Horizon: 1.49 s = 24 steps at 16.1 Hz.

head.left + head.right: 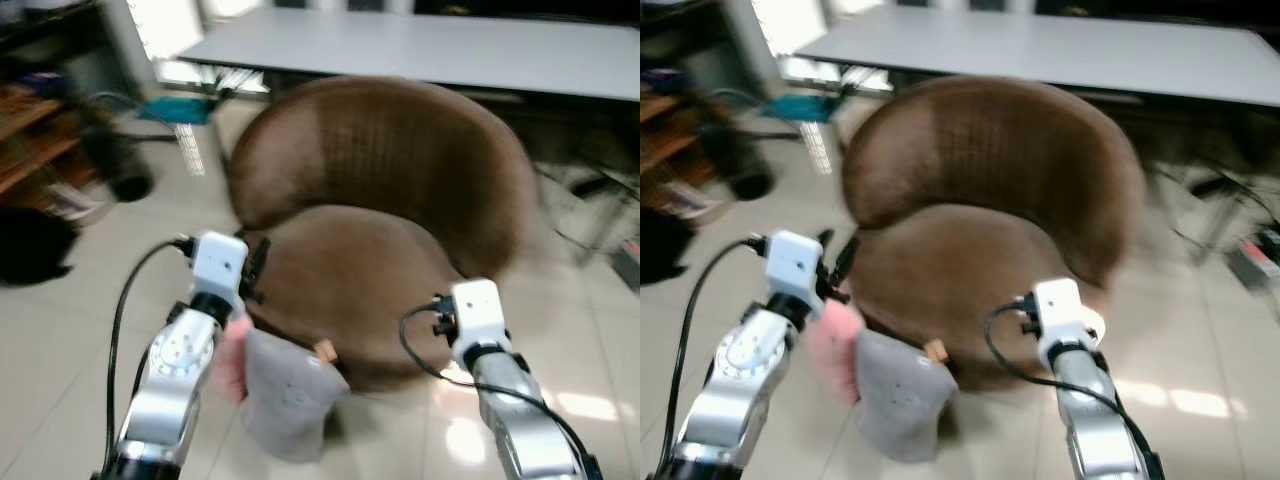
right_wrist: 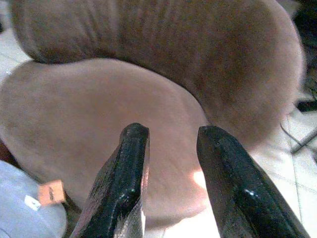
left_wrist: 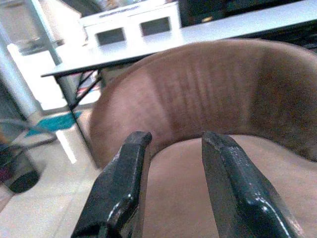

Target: Move the pillow to the sofa from floor

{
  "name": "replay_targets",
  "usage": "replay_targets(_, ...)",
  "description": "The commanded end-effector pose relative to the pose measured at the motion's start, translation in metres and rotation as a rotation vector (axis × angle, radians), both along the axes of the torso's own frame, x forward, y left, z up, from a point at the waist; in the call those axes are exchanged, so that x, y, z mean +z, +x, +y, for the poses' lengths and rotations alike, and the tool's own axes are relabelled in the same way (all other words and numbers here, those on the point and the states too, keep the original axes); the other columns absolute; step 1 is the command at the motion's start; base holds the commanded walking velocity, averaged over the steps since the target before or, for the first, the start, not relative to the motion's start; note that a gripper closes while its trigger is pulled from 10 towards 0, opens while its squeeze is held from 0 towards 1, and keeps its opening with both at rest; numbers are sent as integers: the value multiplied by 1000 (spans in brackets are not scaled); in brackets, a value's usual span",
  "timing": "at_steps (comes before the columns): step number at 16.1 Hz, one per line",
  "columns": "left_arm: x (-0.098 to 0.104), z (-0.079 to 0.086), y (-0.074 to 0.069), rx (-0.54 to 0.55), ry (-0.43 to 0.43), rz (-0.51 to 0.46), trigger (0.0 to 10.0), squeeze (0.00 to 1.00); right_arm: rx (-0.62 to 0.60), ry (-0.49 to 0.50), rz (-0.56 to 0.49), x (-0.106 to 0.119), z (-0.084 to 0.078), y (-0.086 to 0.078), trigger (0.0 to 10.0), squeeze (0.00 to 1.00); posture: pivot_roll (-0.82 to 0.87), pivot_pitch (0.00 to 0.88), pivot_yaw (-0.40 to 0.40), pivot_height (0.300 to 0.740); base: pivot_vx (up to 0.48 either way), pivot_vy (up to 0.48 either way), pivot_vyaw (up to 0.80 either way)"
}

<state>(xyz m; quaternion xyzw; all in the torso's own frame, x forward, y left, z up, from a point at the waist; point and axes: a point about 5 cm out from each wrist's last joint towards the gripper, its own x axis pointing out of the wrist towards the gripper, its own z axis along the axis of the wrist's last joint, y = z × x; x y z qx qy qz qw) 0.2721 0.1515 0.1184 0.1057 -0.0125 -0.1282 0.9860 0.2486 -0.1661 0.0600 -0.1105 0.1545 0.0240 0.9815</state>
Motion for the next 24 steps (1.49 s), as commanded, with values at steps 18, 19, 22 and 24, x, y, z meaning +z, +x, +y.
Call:
replay_targets(18, -6, 12, -3, 53, -12, 6, 10000, 0, 70, 85, -42, 8, 16, -4, 10000, 0, -39, 20, -6, 640, 32, 0, 89)
replay_targets(19, -7, 12, -2, 58, -15, 11, 10000, 0, 72, 83, -43, 8, 16, -4, 10000, 0, -41, 23, -6, 630, 0, 0, 0)
replay_targets(22, -9, 12, -3, 65, -37, 29, 10000, 0, 75, 78, -43, 8, 17, -5, 10000, 0, -43, 29, -6, 595, 0, 0, 0)
replay_targets(24, -12, 13, -4, 61, -136, 82, 10000, 918, 90, 103, -64, 11, 19, -6, 10000, 392, -44, 33, -8, 580, 0, 0, 0)
